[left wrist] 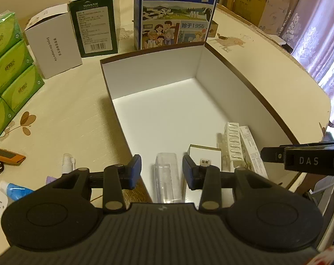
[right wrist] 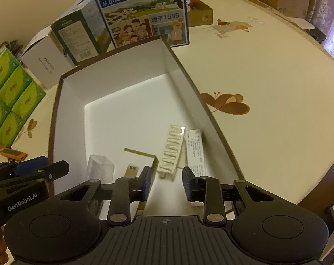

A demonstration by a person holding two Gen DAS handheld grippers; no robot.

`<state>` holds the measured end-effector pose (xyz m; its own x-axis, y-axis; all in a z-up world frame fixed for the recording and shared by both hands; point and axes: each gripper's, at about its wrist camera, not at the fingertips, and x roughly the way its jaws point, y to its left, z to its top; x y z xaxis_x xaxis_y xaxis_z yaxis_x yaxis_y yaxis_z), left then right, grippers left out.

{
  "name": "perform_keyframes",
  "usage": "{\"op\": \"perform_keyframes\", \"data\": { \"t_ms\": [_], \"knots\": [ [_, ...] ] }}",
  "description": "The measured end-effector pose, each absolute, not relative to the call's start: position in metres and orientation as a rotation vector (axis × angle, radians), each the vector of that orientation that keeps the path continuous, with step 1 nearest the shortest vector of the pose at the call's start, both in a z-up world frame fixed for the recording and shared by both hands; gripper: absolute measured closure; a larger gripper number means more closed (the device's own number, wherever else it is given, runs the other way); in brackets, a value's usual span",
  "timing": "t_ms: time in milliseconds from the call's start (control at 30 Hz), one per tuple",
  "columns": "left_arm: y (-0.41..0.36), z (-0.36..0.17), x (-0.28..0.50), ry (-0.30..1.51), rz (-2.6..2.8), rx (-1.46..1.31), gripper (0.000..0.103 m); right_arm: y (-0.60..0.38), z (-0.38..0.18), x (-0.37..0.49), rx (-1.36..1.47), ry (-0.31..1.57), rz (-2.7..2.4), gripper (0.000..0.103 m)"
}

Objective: Organize rigid objects
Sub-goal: 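Lower both held items into the cardboard box and release them, then withdraw both tools from the box toward the purple tube and spray bottle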

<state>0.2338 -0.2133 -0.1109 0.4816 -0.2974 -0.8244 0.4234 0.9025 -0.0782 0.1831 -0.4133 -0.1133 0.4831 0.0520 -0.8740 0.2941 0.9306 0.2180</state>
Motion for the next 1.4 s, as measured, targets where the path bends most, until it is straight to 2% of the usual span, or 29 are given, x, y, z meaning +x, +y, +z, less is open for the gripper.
{"op": "perform_keyframes", "data": {
  "t_ms": [333,467,867,1400],
  "knots": [
    [-0.188,-0.088,0.214,0.965,-0.429,0.11,0.065,-0.397,-0.094,0.169,0.371,1.03,-0.146,0.053],
    [-0.177,-0.078,0.206,0.963,-0.419,0.093,0.064,-0.387,-0.085,0.163,0.356,1.017,-0.138,0.049],
    [-0.142,-0.053,0.178,0.94,-0.386,0.056,0.064,-0.355,-0.061,0.142,0.332,0.992,-0.088,0.043],
    [-0.091,-0.036,0.137,0.929,-0.323,0.041,0.064,-0.293,-0.05,0.11,0.256,1.004,0.046,0.04]
  ]
}}
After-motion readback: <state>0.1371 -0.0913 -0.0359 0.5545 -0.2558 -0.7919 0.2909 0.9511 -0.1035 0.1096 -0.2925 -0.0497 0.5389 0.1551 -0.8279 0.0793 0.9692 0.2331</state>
